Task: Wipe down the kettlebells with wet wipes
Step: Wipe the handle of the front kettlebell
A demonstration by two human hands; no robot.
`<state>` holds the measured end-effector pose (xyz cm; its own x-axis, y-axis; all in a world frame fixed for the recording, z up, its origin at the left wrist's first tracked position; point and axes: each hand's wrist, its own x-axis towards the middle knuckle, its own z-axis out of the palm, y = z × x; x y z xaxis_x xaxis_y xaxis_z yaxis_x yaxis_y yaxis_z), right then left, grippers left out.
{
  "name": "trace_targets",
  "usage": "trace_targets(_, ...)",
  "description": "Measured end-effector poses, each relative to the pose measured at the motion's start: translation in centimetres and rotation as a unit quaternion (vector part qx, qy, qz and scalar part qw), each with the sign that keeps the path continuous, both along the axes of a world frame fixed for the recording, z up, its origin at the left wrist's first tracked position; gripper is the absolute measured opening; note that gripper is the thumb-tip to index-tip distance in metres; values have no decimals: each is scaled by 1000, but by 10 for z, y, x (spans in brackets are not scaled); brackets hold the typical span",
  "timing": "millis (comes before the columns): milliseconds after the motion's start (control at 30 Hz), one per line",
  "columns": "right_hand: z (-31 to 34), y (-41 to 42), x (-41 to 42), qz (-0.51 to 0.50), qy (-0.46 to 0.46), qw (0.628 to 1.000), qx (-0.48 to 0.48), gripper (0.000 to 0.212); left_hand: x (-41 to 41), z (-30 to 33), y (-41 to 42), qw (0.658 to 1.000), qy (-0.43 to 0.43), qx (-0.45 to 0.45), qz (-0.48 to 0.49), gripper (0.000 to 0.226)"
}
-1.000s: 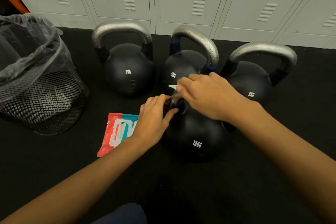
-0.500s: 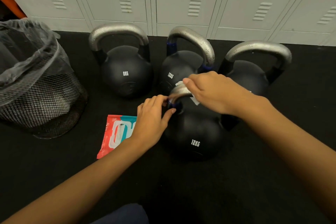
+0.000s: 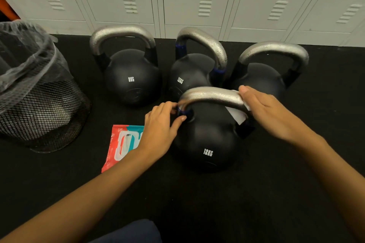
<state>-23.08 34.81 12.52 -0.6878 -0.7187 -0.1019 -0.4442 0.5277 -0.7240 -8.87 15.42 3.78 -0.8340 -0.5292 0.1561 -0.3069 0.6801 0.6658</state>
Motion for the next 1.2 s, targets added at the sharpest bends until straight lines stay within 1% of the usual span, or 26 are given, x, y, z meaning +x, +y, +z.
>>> trace_targets(67, -12, 11, 2, -43, -82, 995, -46, 40, 0, 0, -1, 1000, 6, -3, -1, 32)
trace_targets(100, -20, 17, 3, -60, -113, 990, -65, 43, 0, 0, -1, 1000, 9, -4, -2, 32)
trace_targets(133, -28, 21, 5, -73, -121, 986, -87, 44, 0, 1, -1, 1000, 9, -3, -2, 32)
trace_targets(233, -39, 21, 13, -107, -108, 983, -104, 32, 0, 2, -1, 1000, 5, 2, -4, 31)
trace_targets(333, -30, 13, 12, -111, -96, 982, -121, 37, 1, 2, -1, 1000, 5, 3, -4, 31)
trace_targets(367, -24, 9, 11, -106, -75, 985, -117, 39, 1, 2, -1, 1000, 5, 5, -5, 31)
trace_targets(433, -12, -1, 9, -72, 2, 994, -81, 38, 1, 2, -1, 1000, 1, 12, -4, 33)
trace_targets(467, -8, -7, 8, -45, 49, 997, -44, 37, 1, 2, -1, 1000, -1, 15, -5, 33)
trace_targets(500, -4, -15, 8, -12, 116, 993, 1, 35, 1, 1, -1, 1000, -1, 17, -7, 33)
trace_targets(567, 2, -32, 10, 64, 253, 963, 63, 29, 1, 1, -2, 1000, 4, 22, -15, 33)
trace_targets(600, 5, -41, 13, 91, 298, 947, 78, 26, 0, 0, -3, 999, 5, 30, -19, 33)
trace_targets(633, 7, -50, 16, 113, 329, 933, 96, 27, 0, 0, -6, 999, 9, 48, -22, 32)
trace_targets(700, 10, -64, 19, 150, 377, 906, 120, 34, 1, 4, -14, 991, 13, 128, -31, 26)
trace_targets(767, 11, -76, 25, 180, 410, 886, 120, 40, 1, 12, -25, 973, -4, 227, -49, 20)
trace_targets(800, 11, -81, 26, 199, 425, 876, 114, 41, 1, 15, -32, 966, -20, 251, -52, 20)
trace_targets(867, 7, -91, 26, 237, 454, 850, 118, 42, 1, 20, -43, 967, -42, 248, -39, 20)
trace_targets(933, 0, -99, 22, 269, 479, 823, 143, 39, -1, 23, -52, 971, -26, 238, -2, 20)
trace_targets(1000, -8, -104, 18, 301, 520, 781, 169, 25, -4, 25, -61, 971, 5, 236, 29, 20)
trace_targets(1033, -8, -105, 19, 312, 535, 768, 163, 18, -6, 28, -64, 972, 15, 232, 40, 20)
trace_targets(1100, -9, -106, 19, 337, 548, 747, 168, 13, -9, 33, -69, 972, 31, 227, 57, 19)
trace_targets(1167, -9, -105, 17, 373, 519, 746, 186, 25, -12, 39, -69, 970, 46, 232, 57, 19)
trace_targets(1200, -6, -104, 15, 384, 500, 757, 170, 31, -13, 42, -67, 969, 51, 236, 50, 19)
